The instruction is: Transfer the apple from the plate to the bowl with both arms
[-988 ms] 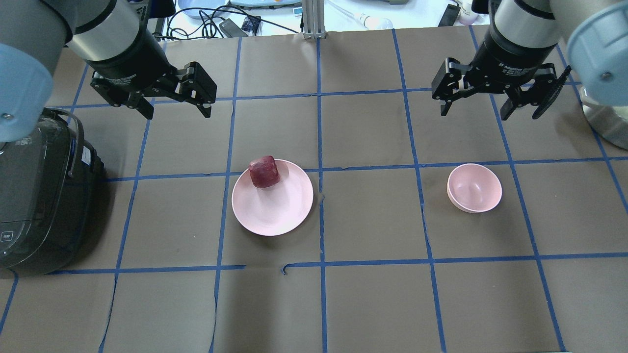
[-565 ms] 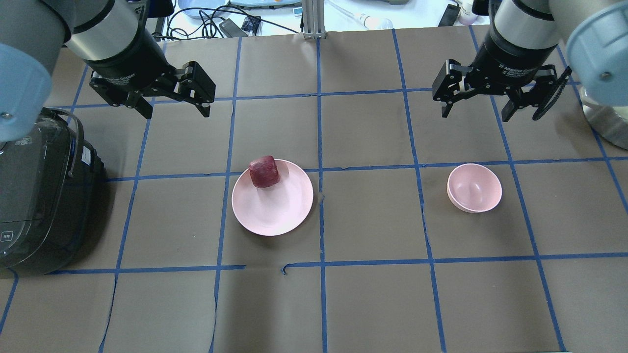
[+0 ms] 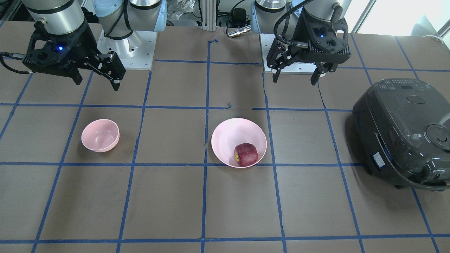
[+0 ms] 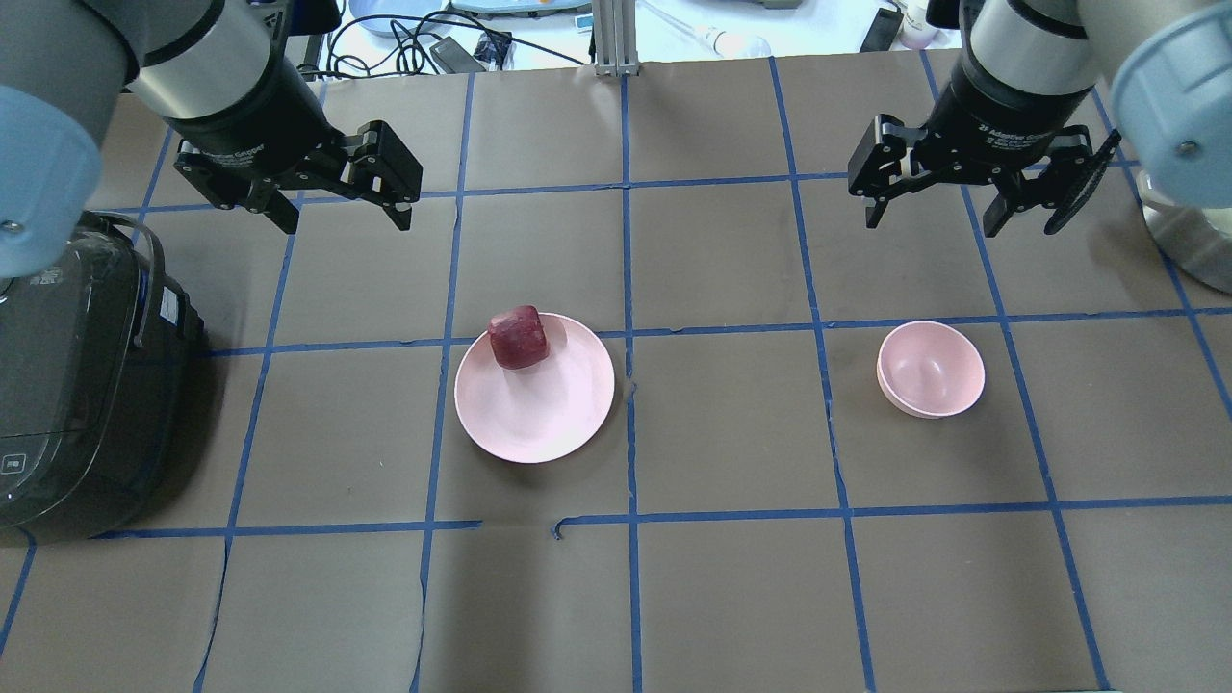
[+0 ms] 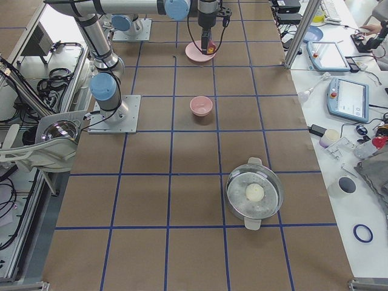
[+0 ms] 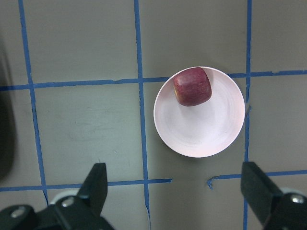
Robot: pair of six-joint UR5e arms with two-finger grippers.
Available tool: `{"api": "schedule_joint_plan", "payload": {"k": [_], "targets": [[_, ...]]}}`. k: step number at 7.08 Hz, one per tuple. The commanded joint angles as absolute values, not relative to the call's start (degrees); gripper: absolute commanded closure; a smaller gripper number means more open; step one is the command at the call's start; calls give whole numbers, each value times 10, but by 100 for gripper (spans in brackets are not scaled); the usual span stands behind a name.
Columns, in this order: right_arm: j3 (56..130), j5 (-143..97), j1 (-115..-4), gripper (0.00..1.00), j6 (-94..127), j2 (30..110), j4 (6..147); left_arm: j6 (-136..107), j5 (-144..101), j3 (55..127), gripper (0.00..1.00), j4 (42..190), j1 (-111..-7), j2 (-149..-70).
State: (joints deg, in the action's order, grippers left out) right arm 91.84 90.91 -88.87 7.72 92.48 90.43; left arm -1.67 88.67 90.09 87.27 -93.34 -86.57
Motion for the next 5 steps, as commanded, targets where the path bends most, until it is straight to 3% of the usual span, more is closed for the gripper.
{"api": "schedule_joint_plan", "payload": {"k": [1,5], "targets": [[918,911,-889,0,76,925,904,-17,887,901,0,873,-933,-866],[919,911,-882,0,67,923,901,-82,888,908,0,861,-934,-904]]}}
